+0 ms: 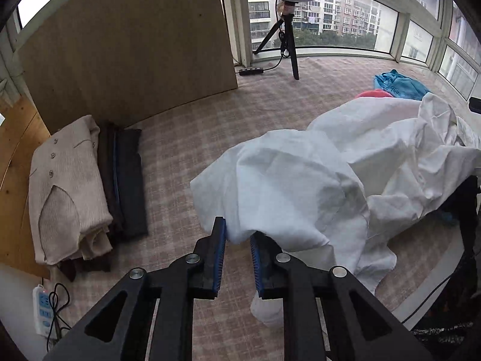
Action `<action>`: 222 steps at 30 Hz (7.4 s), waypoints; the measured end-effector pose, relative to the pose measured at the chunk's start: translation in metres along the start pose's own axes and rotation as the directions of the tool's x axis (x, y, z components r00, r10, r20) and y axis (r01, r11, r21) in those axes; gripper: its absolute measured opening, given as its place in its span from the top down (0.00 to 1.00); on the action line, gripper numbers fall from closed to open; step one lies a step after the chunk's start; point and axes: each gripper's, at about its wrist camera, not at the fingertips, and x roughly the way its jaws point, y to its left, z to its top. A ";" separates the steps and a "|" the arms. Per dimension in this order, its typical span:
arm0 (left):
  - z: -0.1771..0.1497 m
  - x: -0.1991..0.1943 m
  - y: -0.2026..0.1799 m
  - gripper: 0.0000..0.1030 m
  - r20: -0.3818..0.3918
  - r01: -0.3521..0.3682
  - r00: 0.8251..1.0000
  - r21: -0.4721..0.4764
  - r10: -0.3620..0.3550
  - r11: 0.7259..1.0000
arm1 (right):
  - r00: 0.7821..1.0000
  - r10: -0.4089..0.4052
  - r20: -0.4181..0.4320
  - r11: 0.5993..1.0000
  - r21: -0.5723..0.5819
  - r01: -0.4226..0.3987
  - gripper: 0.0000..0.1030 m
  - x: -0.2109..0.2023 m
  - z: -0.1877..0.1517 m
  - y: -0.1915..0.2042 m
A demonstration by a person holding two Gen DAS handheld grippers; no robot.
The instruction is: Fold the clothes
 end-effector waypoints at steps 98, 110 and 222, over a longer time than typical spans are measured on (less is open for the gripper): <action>0.086 -0.146 0.020 0.43 0.509 0.112 0.841 0.164 -0.181 0.980 | 0.982 -0.117 0.146 0.911 -0.378 0.165 0.99 -0.180 0.112 0.041; 0.152 0.001 -0.187 0.43 0.067 0.371 0.880 0.521 -0.470 0.769 | 0.919 -0.378 -0.113 0.925 -0.007 0.380 0.99 -0.117 -0.021 -0.163; -0.027 -0.027 -0.315 0.65 0.139 0.282 0.914 0.459 -0.381 0.843 | 0.948 -0.318 0.011 0.946 -0.062 0.318 0.99 -0.089 0.090 -0.165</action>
